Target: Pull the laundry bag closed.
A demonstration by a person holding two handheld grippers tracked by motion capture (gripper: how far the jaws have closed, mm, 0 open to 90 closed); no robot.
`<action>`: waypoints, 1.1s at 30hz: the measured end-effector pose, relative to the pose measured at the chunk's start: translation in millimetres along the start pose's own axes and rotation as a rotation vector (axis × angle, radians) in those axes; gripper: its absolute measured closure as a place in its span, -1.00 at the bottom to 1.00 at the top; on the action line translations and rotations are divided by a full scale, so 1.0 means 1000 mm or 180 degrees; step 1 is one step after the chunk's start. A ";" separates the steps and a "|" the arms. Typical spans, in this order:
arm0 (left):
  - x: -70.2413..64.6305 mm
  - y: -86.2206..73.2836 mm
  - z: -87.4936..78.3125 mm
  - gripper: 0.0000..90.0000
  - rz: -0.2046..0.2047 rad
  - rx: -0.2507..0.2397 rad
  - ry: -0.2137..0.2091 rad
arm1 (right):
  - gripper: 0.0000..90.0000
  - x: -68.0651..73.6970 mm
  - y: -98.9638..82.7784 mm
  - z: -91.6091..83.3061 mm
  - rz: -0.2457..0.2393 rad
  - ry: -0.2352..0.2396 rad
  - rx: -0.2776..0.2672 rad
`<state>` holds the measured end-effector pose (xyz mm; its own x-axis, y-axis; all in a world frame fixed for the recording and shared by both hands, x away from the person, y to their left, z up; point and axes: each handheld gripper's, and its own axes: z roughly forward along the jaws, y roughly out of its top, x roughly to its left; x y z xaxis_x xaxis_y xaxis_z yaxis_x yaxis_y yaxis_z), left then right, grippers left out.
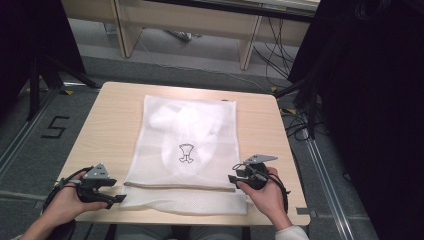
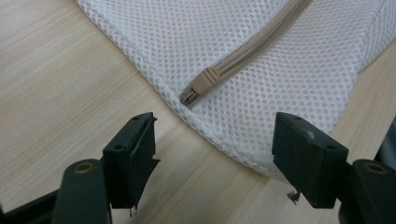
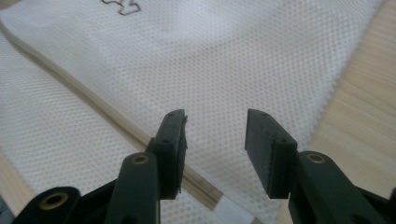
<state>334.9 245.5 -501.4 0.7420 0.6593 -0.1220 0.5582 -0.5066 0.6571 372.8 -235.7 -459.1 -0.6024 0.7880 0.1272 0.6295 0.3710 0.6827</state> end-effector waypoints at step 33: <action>-0.001 0.000 0.003 -0.37 -0.0085 0.0018 -0.0059 | 0.12 0.090 0.053 0.045 -0.0871 0.0546 0.0081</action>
<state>335.1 243.9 -503.4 0.7334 0.6623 -0.1532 0.5799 -0.4921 0.6493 374.1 -122.7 -443.5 -0.8235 0.5638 0.0624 0.4436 0.5715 0.6904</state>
